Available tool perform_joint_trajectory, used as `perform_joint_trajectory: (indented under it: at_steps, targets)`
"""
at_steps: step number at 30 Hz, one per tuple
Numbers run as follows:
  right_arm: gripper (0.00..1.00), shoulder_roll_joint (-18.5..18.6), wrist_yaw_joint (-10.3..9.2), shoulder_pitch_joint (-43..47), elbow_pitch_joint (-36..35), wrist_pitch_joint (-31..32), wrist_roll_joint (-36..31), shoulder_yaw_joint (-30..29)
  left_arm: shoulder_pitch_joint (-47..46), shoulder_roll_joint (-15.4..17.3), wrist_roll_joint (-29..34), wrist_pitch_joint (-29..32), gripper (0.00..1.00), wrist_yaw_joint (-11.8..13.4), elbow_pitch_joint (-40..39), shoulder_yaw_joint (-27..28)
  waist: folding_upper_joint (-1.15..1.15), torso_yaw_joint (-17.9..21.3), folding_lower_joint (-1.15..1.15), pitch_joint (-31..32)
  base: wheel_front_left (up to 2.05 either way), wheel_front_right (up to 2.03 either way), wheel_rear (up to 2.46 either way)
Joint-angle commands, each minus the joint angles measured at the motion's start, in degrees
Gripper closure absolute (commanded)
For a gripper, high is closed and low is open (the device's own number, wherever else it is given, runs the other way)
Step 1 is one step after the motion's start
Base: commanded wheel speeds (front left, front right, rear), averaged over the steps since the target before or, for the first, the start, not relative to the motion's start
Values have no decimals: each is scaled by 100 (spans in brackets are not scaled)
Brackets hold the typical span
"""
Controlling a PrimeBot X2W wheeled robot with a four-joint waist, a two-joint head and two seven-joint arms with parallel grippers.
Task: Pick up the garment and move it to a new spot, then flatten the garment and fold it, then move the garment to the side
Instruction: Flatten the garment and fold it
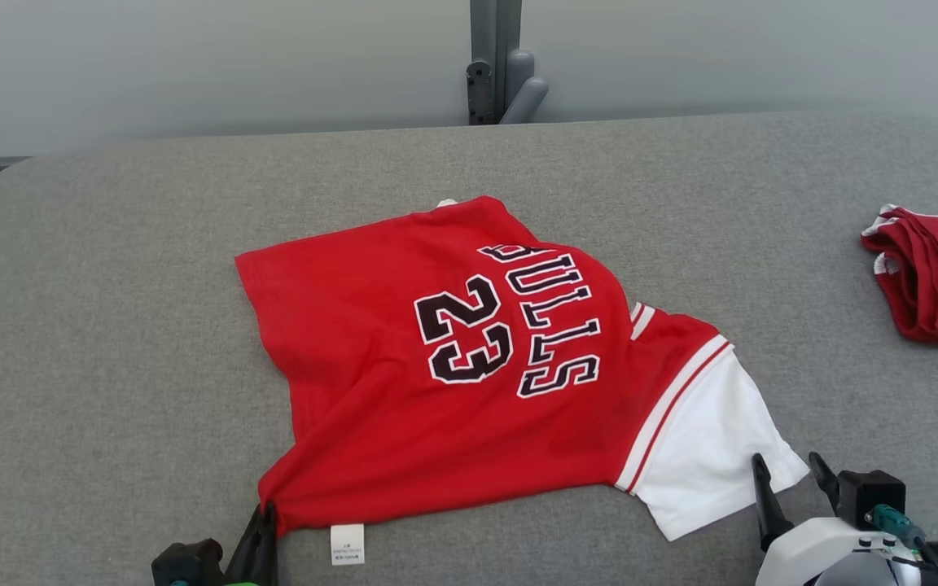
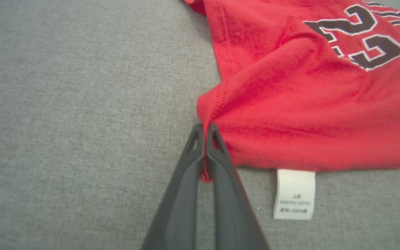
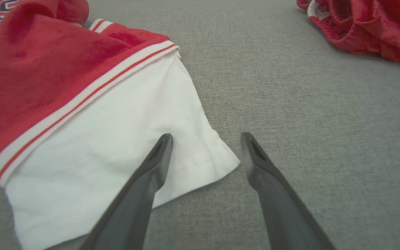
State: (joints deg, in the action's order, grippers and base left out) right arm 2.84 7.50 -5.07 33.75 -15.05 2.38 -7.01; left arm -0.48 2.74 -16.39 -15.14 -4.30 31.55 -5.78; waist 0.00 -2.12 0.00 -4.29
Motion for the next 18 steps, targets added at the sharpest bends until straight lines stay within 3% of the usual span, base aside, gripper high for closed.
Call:
perform_joint_trajectory:
  at_steps: [1, 12, 18]
  targets:
    - [0, 17, -4, -111, 154, -16, -81, -29, 1, 32, 64, 3, 100, -18, -16, 11, 0, -35, 0, -45, 0, 0, 0]
    - [0, 20, -5, -281, 534, -13, 37, -253, -97, 32, 199, 3, 100, 155, 38, 125, 0, -91, 0, -85, 0, 0, 0]
    - [0, 17, -4, -173, 705, -3, 108, -230, -27, 32, 289, 3, 100, 110, 81, 183, 0, -86, 0, -40, 0, 0, 0]
